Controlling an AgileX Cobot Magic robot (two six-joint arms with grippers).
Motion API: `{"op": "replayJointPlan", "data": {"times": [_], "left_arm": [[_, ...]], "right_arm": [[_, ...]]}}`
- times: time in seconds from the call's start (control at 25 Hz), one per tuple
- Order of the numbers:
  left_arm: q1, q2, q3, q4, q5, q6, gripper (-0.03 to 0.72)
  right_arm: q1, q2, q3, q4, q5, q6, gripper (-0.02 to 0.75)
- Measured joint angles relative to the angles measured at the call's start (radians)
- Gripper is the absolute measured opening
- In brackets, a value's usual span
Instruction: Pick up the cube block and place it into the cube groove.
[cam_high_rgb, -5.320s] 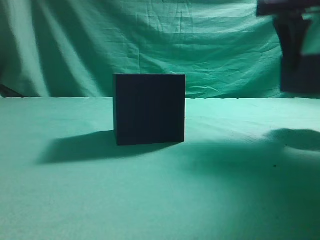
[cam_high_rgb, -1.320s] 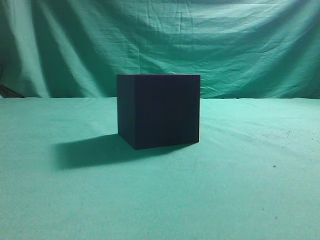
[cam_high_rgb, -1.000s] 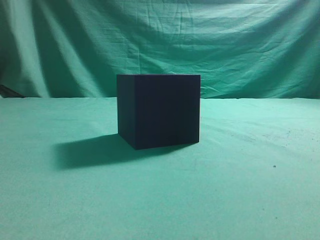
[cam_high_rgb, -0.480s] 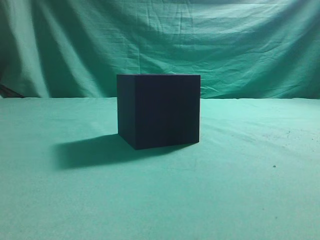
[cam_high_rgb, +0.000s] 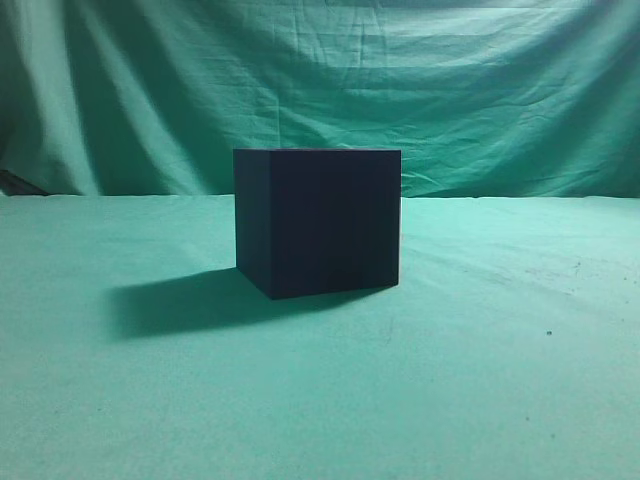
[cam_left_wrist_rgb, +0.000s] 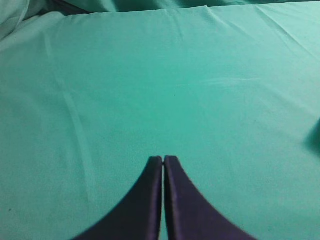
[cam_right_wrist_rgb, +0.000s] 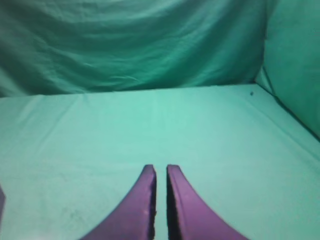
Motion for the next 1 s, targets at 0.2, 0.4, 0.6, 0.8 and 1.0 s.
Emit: {"op": "replayJointPlan", "data": {"times": [0.2,0.4,0.6,0.8,1.0], "left_arm": [[0.0,0.0,0.0,0.0,0.0,0.0,0.0],[0.0,0.0,0.0,0.0,0.0,0.0,0.0],[0.0,0.0,0.0,0.0,0.0,0.0,0.0],[0.0,0.0,0.0,0.0,0.0,0.0,0.0],[0.0,0.0,0.0,0.0,0.0,0.0,0.0]], "right_arm": [[-0.01,-0.012,0.154,0.0,-0.062,0.0,0.073],[-0.01,-0.012,0.164,0.0,-0.012,0.0,0.073],[-0.01,-0.012,0.164,0.0,-0.008,0.0,0.073],[-0.01,-0.012,0.164,0.0,-0.008,0.002,0.073],[-0.01,-0.012,0.164,0.0,-0.008,0.003,0.073]]}}
